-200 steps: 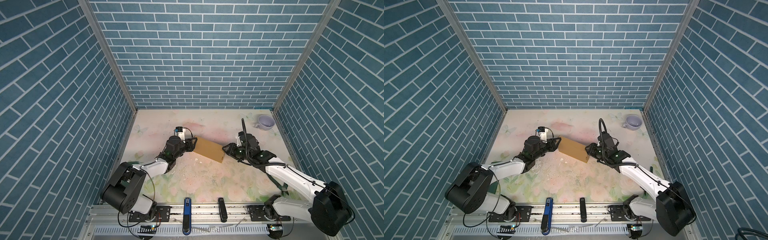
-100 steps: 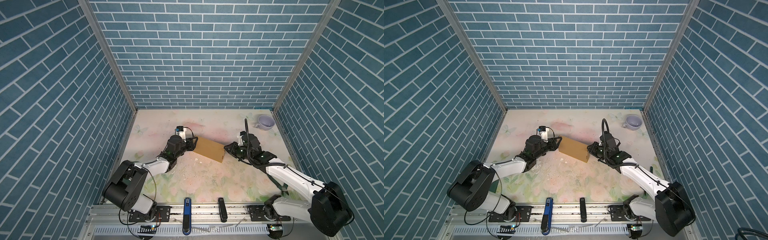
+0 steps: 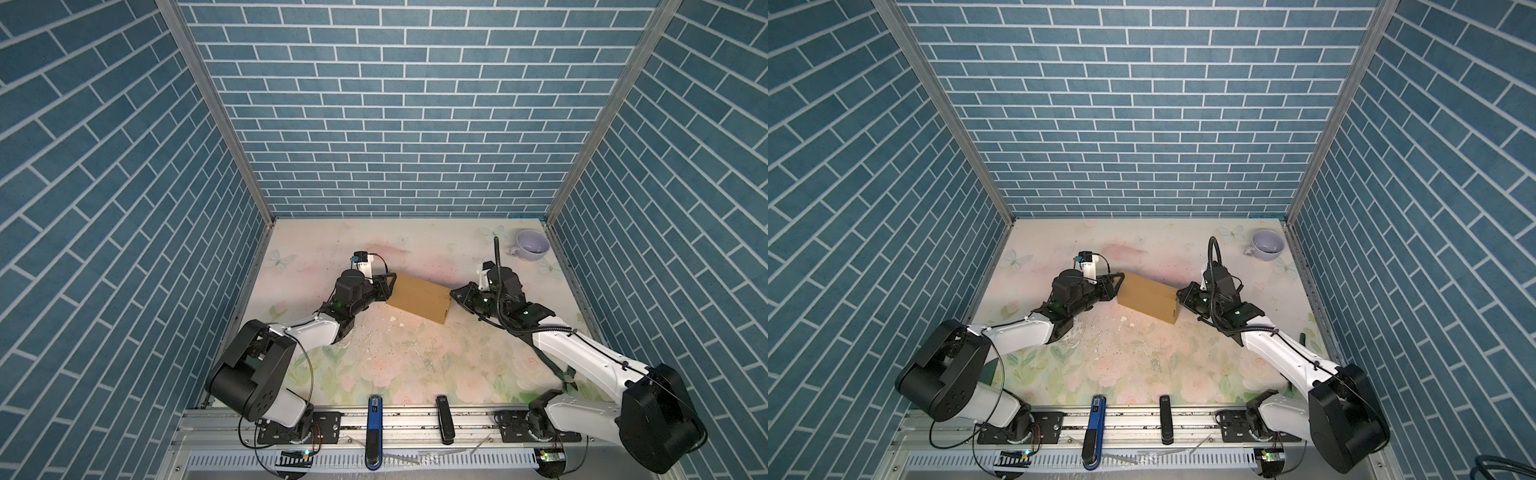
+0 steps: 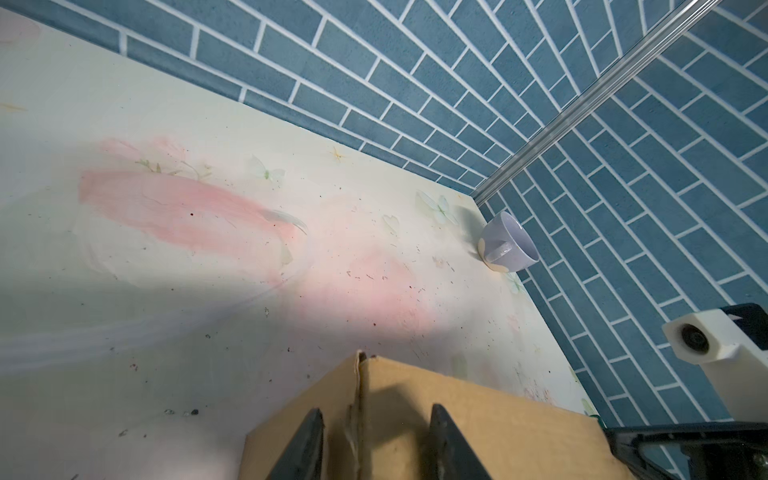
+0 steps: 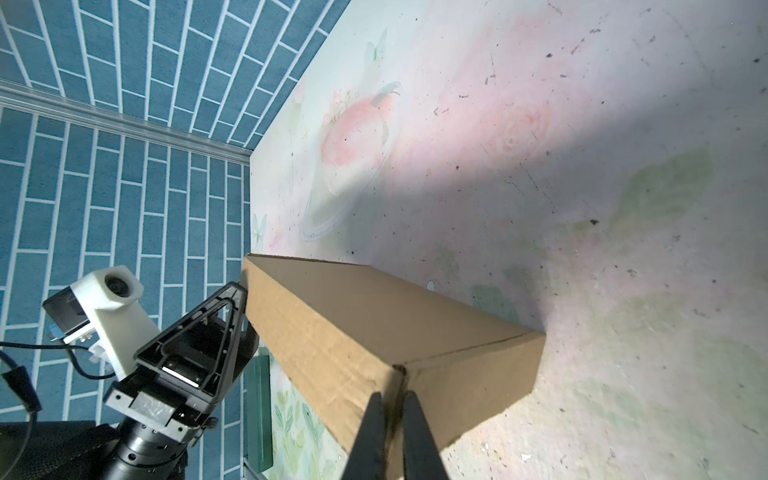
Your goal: Fold the paper box
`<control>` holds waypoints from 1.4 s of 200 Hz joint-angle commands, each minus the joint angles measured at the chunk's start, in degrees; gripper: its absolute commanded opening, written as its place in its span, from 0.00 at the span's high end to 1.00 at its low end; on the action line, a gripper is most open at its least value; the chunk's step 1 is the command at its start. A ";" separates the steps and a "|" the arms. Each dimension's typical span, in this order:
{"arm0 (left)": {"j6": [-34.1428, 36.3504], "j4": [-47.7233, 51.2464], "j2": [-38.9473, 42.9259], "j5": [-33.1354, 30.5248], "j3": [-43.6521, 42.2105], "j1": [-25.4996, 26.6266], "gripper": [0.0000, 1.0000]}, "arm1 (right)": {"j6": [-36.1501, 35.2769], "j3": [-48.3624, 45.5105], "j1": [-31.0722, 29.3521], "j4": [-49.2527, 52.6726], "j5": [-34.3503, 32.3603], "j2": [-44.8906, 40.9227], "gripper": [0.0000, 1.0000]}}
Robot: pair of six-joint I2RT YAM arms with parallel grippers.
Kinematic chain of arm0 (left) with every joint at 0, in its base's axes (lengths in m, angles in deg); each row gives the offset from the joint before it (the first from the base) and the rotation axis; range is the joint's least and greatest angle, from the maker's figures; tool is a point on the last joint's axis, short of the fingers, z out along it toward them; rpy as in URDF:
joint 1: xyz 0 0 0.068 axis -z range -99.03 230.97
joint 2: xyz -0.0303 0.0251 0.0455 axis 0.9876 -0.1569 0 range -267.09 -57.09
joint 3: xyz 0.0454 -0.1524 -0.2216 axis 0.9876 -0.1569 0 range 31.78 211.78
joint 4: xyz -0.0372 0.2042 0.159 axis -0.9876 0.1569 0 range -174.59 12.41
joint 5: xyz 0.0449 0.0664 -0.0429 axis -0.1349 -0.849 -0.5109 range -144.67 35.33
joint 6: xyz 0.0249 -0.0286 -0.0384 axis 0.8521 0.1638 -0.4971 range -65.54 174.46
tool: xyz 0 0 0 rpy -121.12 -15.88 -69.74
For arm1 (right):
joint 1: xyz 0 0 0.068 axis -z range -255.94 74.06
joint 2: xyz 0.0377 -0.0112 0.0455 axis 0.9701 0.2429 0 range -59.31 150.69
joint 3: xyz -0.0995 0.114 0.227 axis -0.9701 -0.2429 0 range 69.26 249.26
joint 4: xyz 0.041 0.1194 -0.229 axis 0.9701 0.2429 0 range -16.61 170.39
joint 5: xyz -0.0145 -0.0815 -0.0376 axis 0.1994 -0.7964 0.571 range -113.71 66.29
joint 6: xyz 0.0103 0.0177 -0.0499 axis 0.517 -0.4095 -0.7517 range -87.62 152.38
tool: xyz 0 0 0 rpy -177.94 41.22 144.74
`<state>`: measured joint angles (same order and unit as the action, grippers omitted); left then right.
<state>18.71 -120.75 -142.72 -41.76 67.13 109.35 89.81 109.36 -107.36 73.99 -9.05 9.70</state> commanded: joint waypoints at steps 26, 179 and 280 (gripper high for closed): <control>1.59 9.62 2.87 0.71 1.16 0.56 0.50 | 0.04 -1.86 0.22 1.59 0.90 1.38 0.88; 6.20 22.52 5.25 14.79 9.72 -6.40 0.52 | -2.15 0.11 0.22 3.44 1.68 3.49 0.89; 9.16 27.86 -0.51 16.92 11.40 -6.24 0.83 | -3.28 0.31 0.22 4.45 1.51 4.46 0.89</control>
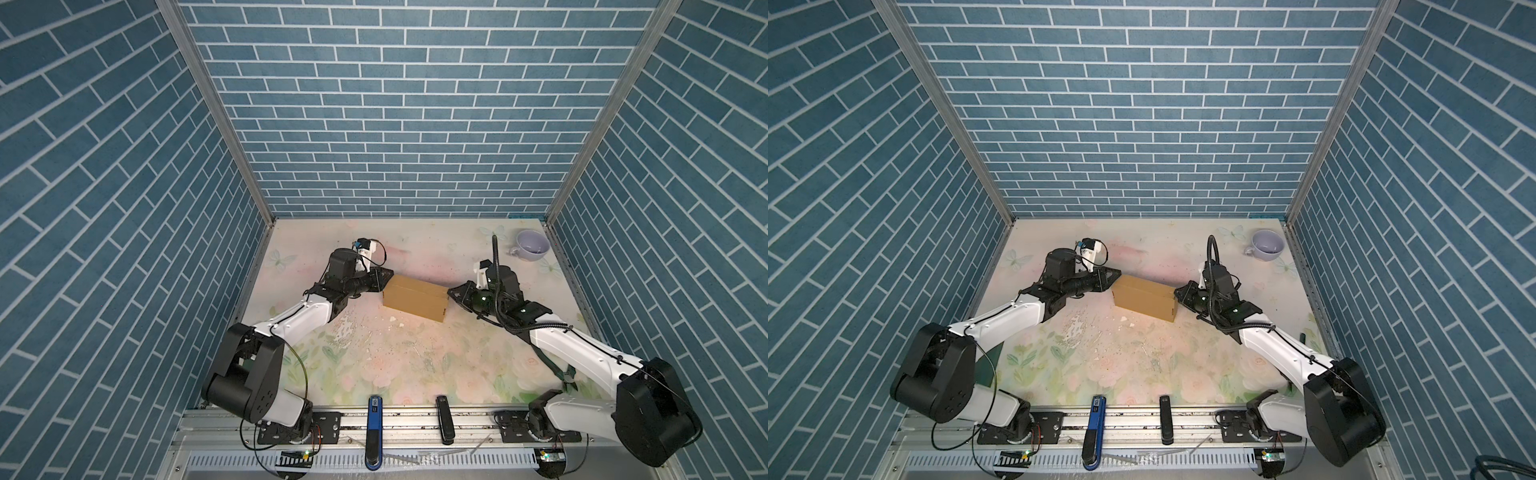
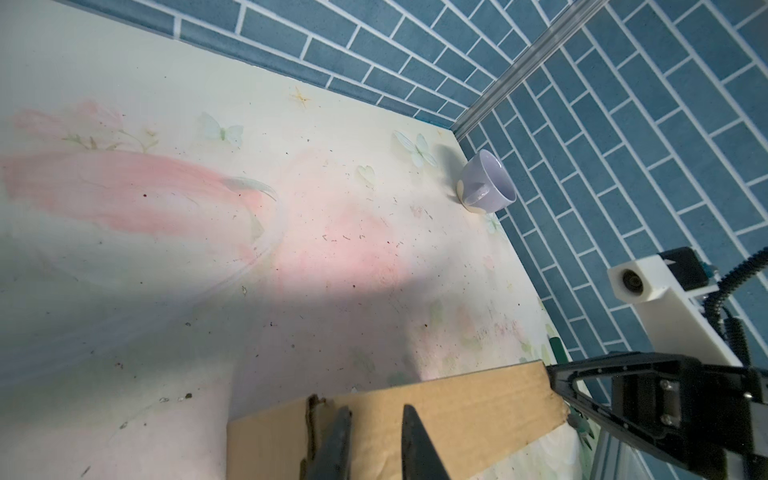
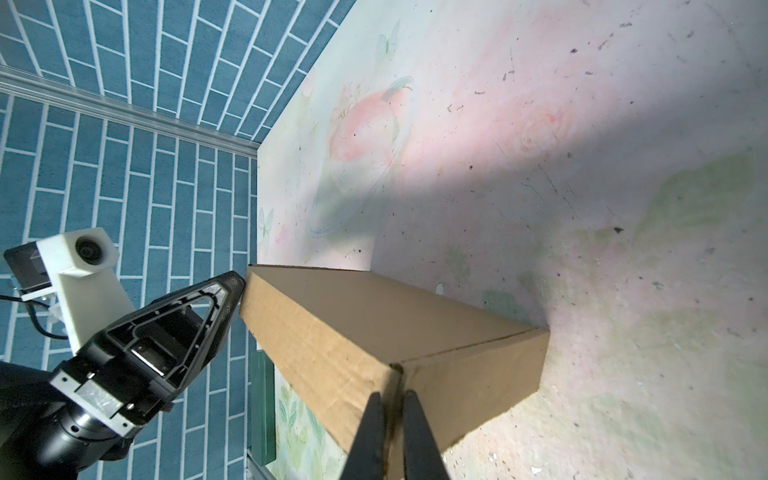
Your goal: Fold the paper box
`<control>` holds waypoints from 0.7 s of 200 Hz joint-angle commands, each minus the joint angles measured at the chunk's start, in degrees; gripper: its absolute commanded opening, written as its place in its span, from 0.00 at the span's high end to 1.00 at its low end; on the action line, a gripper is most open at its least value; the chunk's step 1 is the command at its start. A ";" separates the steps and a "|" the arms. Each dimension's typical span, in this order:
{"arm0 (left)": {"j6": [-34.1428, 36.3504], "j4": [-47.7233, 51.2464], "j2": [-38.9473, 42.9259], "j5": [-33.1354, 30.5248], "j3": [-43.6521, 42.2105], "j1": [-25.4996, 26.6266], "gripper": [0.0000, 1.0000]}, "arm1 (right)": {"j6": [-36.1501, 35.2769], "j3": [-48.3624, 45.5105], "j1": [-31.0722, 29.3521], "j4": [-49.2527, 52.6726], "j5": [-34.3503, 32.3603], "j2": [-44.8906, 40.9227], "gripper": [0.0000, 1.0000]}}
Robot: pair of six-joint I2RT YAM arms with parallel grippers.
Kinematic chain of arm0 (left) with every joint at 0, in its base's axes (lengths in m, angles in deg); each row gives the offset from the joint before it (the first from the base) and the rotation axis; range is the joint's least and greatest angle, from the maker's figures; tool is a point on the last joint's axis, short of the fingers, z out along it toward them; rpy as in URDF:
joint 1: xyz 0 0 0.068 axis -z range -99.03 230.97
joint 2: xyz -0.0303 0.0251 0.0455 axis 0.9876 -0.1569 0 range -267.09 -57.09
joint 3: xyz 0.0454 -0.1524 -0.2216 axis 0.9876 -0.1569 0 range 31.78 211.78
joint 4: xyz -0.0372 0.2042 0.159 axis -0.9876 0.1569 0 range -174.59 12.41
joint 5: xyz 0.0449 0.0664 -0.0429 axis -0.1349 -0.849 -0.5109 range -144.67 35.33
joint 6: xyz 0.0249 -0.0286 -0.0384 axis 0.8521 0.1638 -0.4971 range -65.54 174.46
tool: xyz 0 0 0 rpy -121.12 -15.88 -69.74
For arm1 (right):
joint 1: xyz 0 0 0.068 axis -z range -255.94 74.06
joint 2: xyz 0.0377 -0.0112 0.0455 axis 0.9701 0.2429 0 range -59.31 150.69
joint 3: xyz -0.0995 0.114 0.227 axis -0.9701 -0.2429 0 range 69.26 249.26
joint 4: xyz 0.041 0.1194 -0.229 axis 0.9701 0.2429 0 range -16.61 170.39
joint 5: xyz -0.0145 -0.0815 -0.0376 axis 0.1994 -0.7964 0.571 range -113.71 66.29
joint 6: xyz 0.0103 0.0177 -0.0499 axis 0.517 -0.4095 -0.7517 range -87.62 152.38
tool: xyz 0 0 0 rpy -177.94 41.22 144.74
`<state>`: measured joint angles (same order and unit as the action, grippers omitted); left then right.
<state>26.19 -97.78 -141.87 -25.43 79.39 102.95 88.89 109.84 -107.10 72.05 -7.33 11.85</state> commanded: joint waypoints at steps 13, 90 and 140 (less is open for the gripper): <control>1.49 4.49 -1.38 0.76 -1.52 0.11 0.87 | -2.37 -0.21 -0.04 6.36 -0.30 2.57 0.88; 3.63 8.17 -1.56 -0.64 -2.69 0.14 0.76 | -2.63 -0.01 -0.04 5.94 0.23 4.61 0.89; 4.39 9.24 -2.43 -1.02 -3.06 0.09 0.75 | -2.90 -0.38 -0.03 6.09 -0.21 4.27 0.89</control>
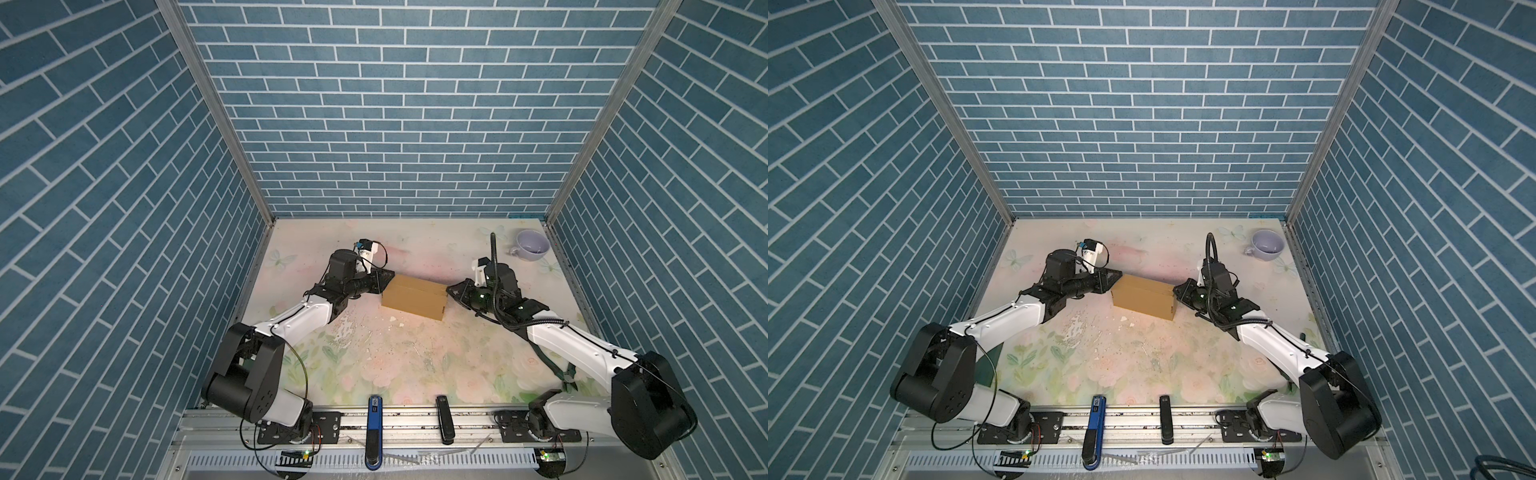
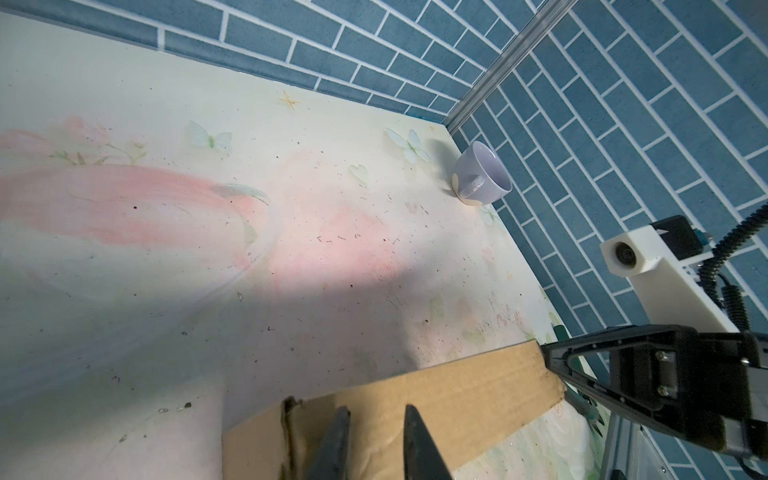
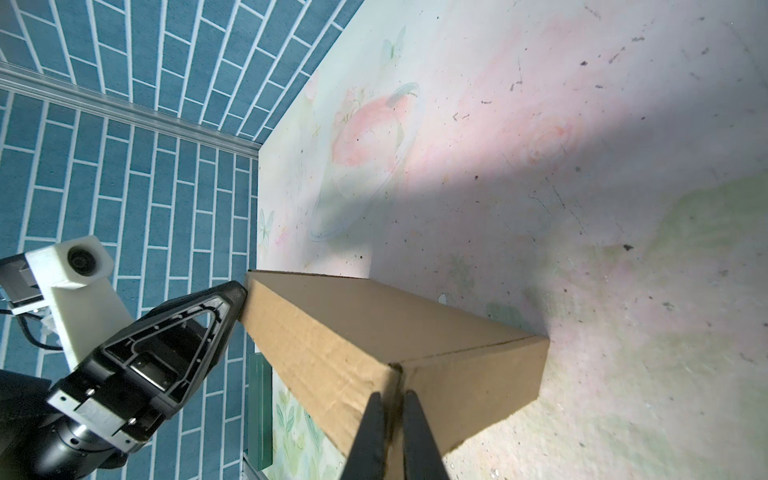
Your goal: Fold the paper box
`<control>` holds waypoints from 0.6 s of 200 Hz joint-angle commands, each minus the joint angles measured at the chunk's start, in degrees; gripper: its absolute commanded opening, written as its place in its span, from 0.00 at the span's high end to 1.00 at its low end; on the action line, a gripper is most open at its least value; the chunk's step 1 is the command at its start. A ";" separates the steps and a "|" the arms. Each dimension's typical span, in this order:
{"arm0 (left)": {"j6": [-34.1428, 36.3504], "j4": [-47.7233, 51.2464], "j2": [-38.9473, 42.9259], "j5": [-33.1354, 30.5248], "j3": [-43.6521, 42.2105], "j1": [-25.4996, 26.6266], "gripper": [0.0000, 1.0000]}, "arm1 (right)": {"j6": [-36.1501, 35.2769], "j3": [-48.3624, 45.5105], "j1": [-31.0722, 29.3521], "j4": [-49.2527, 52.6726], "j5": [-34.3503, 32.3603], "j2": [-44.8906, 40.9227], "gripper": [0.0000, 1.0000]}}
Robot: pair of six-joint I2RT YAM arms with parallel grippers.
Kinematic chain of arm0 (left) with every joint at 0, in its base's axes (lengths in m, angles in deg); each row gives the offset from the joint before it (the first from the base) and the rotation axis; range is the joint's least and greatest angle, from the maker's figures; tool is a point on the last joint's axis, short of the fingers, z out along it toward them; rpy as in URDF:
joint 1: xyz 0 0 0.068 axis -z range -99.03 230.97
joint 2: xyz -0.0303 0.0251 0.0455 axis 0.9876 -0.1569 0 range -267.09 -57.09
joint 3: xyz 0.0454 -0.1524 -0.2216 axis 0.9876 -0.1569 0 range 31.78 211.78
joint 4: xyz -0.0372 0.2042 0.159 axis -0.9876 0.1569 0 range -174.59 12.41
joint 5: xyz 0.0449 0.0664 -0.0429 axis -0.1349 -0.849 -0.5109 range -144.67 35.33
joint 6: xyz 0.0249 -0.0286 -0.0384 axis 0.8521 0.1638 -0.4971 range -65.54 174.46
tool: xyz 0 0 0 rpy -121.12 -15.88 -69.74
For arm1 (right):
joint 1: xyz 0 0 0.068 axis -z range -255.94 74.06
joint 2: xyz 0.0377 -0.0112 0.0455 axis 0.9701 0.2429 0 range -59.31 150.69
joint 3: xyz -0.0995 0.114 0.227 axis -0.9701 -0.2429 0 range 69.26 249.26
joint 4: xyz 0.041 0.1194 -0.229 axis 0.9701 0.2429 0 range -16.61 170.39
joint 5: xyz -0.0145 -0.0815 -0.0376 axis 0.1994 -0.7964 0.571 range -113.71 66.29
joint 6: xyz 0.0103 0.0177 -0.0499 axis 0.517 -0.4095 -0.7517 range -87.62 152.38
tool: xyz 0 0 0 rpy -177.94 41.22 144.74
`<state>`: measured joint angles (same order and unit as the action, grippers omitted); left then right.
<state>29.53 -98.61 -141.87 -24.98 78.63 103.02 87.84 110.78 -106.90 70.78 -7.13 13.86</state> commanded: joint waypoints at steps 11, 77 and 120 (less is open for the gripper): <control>1.02 10.07 -2.08 -1.56 -2.73 0.12 0.75 | -1.98 -1.44 -0.24 7.51 -0.47 2.05 0.89; 0.95 11.93 -0.03 -2.01 -4.57 0.28 0.72 | -3.86 -1.24 -0.20 9.01 -0.35 1.71 0.86; 1.37 13.98 2.01 -2.36 -5.71 0.33 0.72 | -4.78 -1.44 -0.24 9.55 0.36 1.37 0.85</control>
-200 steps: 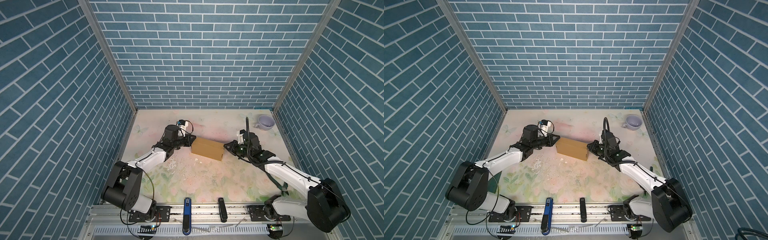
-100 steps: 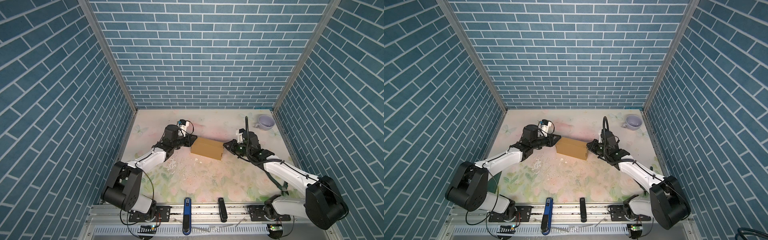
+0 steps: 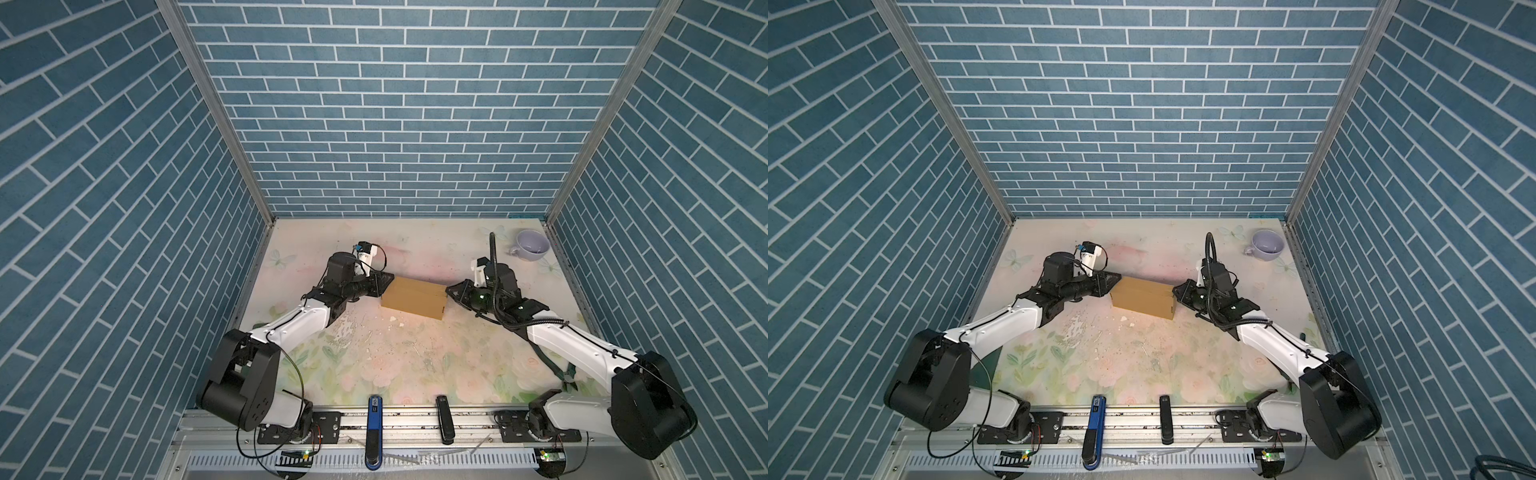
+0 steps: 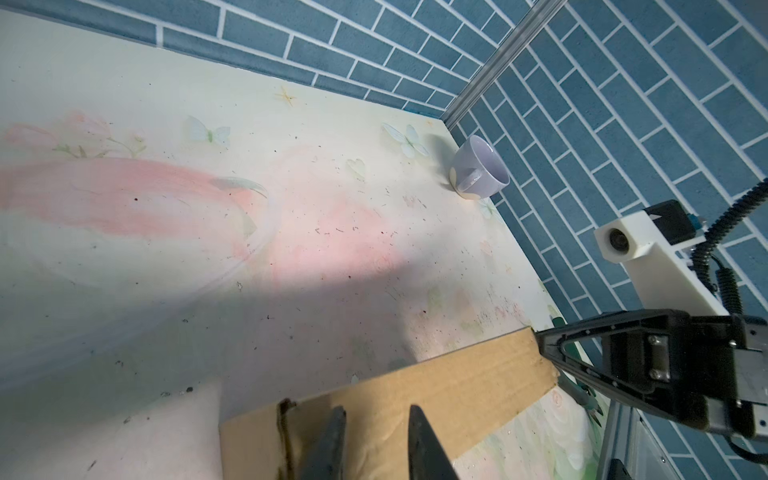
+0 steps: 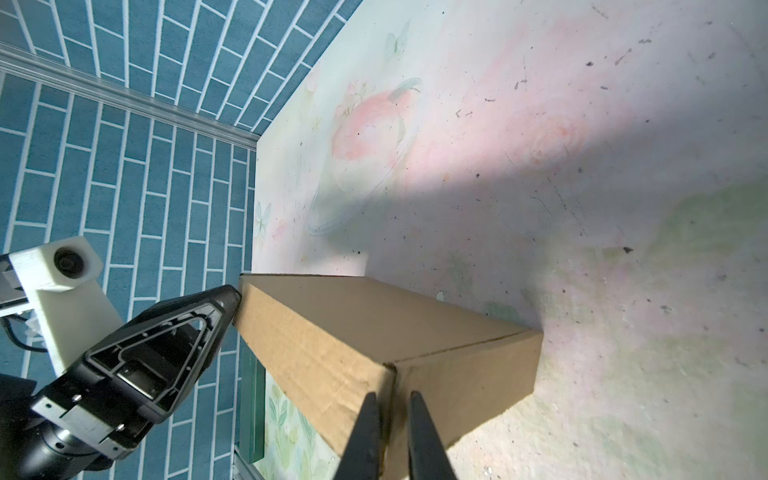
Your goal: Fold the paper box
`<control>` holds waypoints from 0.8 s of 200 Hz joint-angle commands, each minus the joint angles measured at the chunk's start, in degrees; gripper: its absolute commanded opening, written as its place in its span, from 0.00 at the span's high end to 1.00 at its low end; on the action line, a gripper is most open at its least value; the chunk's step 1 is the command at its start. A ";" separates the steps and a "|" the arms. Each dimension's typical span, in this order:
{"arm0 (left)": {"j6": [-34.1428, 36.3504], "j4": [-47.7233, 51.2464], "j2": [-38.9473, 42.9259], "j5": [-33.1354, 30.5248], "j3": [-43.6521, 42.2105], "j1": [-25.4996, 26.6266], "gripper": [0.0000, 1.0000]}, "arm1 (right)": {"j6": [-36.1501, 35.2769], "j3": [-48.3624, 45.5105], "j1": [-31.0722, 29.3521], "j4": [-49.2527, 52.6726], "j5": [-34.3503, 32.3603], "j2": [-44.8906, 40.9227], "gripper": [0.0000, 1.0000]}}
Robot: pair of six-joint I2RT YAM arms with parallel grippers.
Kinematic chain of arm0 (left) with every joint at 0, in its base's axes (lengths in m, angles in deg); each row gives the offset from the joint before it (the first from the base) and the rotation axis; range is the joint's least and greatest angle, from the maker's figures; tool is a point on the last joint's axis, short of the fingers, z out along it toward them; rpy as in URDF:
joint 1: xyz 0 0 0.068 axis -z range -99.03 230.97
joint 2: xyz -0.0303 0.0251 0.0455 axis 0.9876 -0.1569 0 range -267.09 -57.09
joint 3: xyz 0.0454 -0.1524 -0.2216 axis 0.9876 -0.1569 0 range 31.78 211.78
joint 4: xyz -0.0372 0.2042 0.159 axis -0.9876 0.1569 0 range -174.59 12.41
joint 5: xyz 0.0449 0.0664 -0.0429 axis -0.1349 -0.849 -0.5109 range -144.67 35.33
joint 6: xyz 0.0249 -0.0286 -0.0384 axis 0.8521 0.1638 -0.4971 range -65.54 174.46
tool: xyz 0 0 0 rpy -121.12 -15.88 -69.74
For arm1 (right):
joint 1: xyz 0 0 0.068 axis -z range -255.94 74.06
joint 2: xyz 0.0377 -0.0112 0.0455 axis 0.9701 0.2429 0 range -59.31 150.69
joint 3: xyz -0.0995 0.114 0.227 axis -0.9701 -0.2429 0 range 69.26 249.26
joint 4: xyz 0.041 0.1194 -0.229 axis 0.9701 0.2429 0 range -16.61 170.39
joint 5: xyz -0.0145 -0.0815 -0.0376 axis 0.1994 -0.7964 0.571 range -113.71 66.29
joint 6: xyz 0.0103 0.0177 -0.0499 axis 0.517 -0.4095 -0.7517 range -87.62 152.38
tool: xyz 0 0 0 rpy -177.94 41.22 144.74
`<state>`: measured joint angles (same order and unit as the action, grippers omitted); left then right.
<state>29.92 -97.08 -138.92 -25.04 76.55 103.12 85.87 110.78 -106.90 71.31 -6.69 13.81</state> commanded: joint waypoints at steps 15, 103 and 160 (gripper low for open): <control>1.04 13.01 -0.30 -2.27 -4.05 0.26 0.72 | -3.21 -1.43 -0.30 9.69 -0.05 0.91 0.85; -1.78 13.03 5.88 -3.39 -8.63 1.27 0.72 | -3.66 -3.28 -0.51 12.27 -0.40 -3.37 0.83; -3.65 12.55 7.79 -4.04 -10.83 1.95 0.72 | -4.10 -3.64 -0.66 13.07 0.11 -3.95 0.82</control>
<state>27.72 -94.70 -129.43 -26.35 69.47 104.72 83.71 109.71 -107.76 77.16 -4.46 9.51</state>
